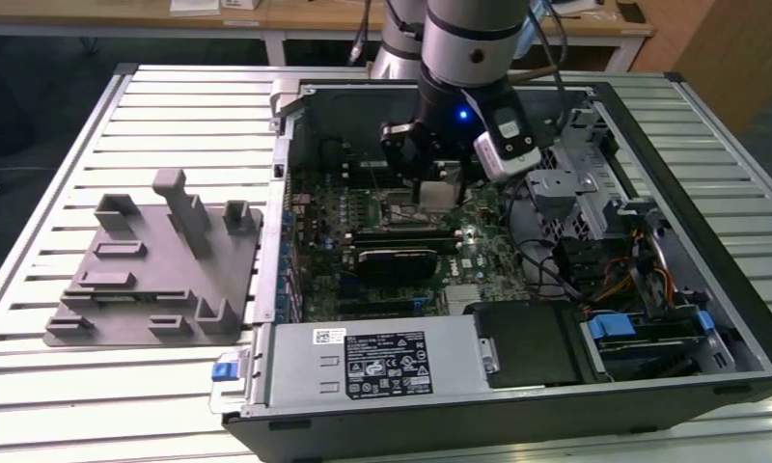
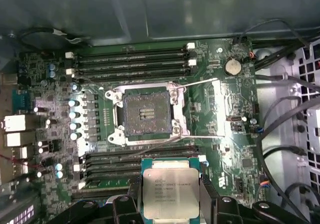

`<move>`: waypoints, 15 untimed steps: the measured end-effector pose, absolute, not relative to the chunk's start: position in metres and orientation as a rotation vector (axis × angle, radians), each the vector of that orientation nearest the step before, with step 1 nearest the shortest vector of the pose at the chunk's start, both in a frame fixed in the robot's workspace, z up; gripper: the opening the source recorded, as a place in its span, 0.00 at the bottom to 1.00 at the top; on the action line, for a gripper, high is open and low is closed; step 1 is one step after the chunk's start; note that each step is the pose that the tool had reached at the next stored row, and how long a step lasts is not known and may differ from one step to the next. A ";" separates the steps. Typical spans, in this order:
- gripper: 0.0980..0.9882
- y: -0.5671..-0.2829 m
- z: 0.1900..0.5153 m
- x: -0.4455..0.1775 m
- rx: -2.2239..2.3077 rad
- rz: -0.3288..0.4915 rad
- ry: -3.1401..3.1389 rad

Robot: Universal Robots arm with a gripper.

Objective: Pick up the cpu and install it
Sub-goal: 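Pick up the cpu and move it towards the insertion slot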

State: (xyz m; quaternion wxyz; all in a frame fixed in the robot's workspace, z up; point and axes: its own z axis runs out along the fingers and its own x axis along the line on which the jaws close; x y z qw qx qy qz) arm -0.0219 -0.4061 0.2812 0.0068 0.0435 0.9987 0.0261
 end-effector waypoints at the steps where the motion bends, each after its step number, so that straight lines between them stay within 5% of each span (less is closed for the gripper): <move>1: 0.50 -0.405 0.280 -0.022 0.136 0.082 3.124; 15: 0.50 -0.388 0.257 -0.022 0.135 0.082 3.115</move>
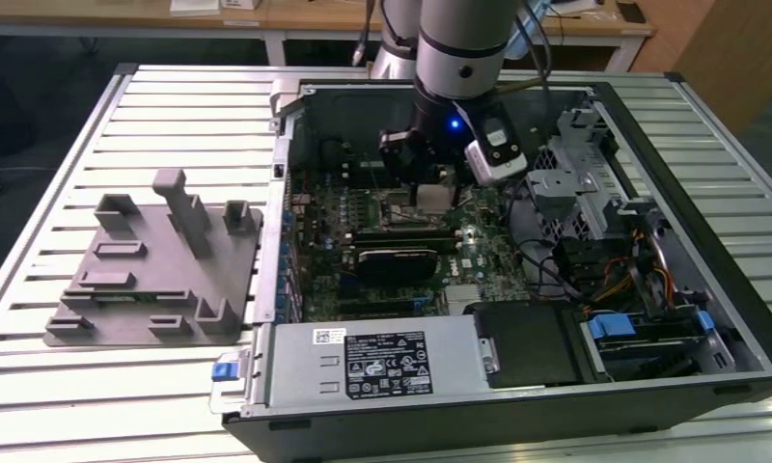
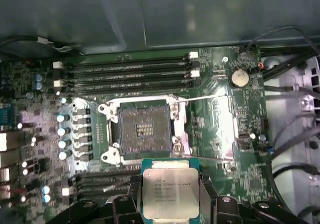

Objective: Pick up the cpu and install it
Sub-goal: 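Pick up the cpu and move it towards the insertion slot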

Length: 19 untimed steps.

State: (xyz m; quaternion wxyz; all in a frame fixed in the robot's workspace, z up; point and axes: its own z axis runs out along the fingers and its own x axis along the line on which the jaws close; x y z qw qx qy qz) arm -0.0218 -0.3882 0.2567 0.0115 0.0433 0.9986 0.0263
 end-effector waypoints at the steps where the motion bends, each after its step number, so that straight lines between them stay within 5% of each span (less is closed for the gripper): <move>1: 0.50 -0.387 0.255 -0.022 0.135 0.082 3.115; 19: 0.50 -0.355 0.227 -0.022 0.134 0.082 3.115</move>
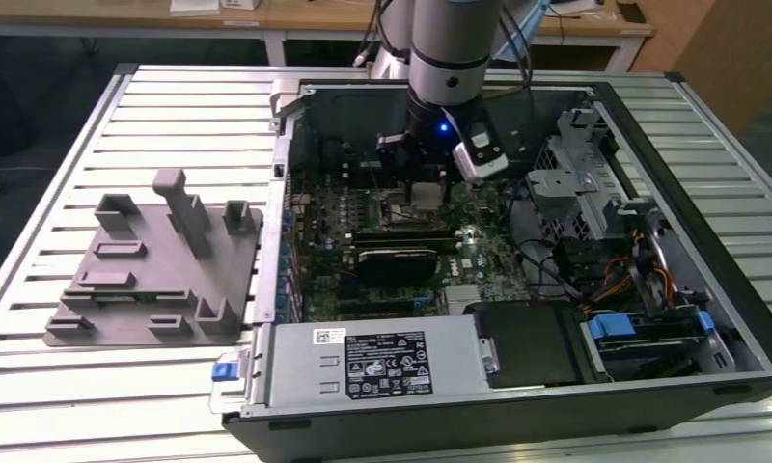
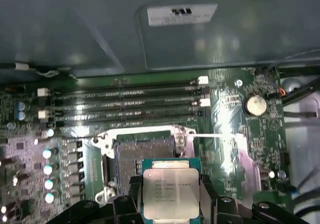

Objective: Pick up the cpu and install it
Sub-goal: 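Pick up the cpu and move it towards the insertion slot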

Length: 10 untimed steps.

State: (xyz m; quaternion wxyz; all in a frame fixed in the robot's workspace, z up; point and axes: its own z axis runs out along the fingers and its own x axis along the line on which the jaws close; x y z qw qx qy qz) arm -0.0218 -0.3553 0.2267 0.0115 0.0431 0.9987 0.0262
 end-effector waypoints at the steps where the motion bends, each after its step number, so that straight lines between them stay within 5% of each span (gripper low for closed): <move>1: 0.50 -0.355 0.226 -0.022 0.131 0.082 3.115; 10: 0.50 -0.355 0.223 -0.035 0.121 0.082 3.115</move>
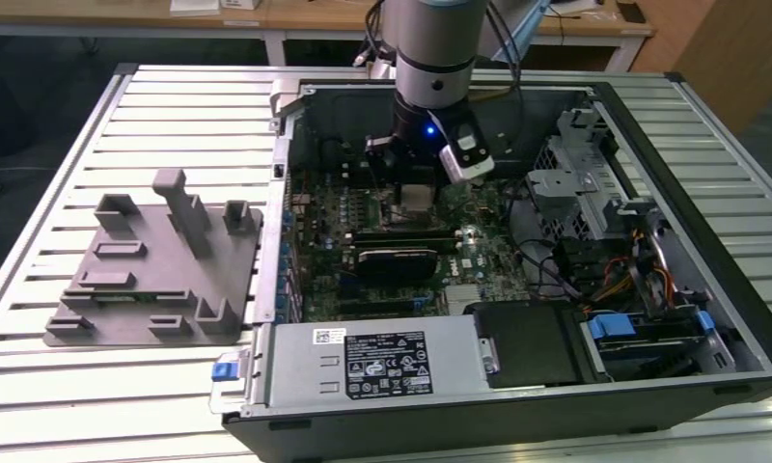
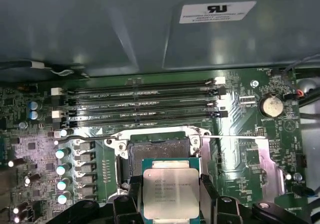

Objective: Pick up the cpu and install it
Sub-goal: 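Pick up the cpu and move it towards the insertion slot, then place the cpu into insertion slot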

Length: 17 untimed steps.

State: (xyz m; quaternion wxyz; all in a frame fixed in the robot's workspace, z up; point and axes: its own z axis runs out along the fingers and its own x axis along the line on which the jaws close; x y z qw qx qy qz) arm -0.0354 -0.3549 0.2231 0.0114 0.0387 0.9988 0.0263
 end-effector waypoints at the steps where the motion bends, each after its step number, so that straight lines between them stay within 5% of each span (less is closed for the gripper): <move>1: 0.50 -0.355 0.223 -0.035 0.116 0.082 3.116; 17: 0.50 -0.355 0.222 -0.035 0.056 0.083 3.118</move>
